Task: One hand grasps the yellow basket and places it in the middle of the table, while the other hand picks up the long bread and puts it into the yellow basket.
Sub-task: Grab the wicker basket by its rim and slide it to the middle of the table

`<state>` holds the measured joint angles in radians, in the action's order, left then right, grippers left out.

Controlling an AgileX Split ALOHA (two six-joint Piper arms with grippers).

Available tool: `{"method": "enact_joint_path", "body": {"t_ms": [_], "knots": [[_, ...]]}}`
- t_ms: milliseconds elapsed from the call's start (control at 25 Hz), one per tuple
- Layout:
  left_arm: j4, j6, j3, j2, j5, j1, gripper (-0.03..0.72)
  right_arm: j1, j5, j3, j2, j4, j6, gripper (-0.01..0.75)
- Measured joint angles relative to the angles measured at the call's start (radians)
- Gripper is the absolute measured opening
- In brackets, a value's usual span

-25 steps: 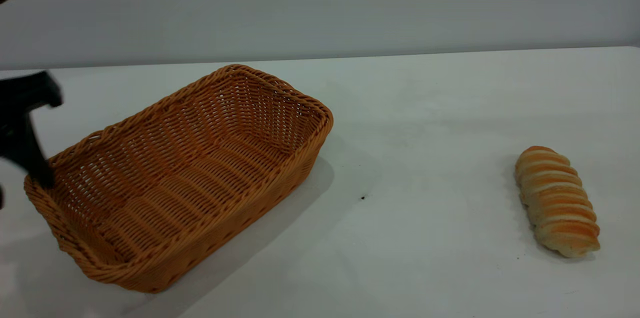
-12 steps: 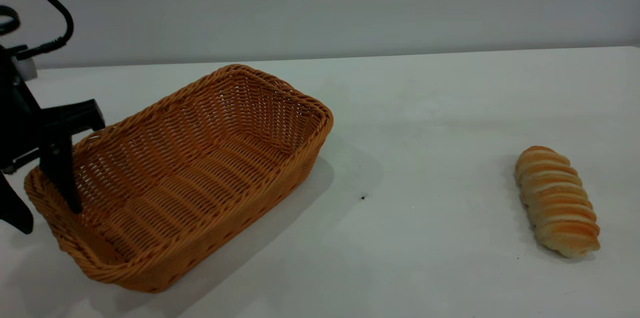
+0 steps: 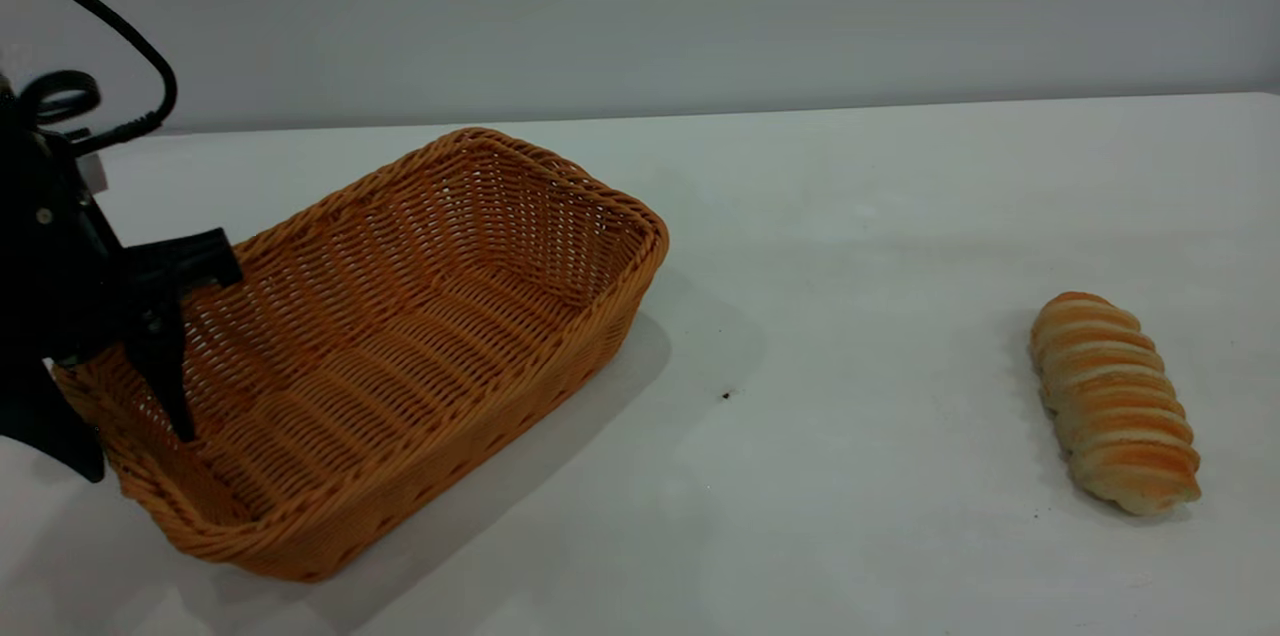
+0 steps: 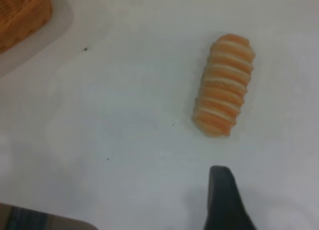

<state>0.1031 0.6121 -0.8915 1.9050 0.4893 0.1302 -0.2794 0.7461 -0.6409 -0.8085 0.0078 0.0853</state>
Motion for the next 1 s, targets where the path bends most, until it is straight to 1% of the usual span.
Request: {"method": "enact_joint_path", "body": {"t_ms": [200,320,360,440,520,560,840,920,1000], "knots": [[0.000,0.003,-0.014,0.041,-0.038,0.000,0.460,0.000,0.000,0.000,0.000,0.000,-0.001,0.502],[0.000,0.003,-0.014,0.060,-0.066,0.000,0.412,0.000,0.000,0.000,0.000,0.000,-0.001,0.502],[0.000,0.003,-0.014,0.061,-0.069,0.000,0.372,0.000,0.000,0.000,0.000,0.000,-0.001,0.502],[0.001,0.006,-0.014,0.061,-0.077,0.000,0.264,0.000,0.000,0.000,0.000,0.000,-0.001,0.502],[0.010,0.019,-0.016,0.061,-0.102,-0.002,0.132,0.000,0.000,0.000,0.000,0.000,-0.001,0.502],[0.008,0.020,-0.018,0.061,-0.114,-0.003,0.118,0.000,0.000,0.000,0.000,0.000,-0.001,0.502],[0.010,-0.007,-0.023,0.061,-0.117,-0.003,0.120,0.000,0.000,0.000,0.000,0.000,-0.002,0.502],[0.037,-0.063,-0.025,0.061,-0.118,0.002,0.120,0.000,0.000,0.000,0.000,0.000,-0.002,0.502],[0.113,-0.188,-0.025,0.058,-0.120,0.012,0.120,0.000,0.000,0.000,0.000,0.000,-0.002,0.502]]}}
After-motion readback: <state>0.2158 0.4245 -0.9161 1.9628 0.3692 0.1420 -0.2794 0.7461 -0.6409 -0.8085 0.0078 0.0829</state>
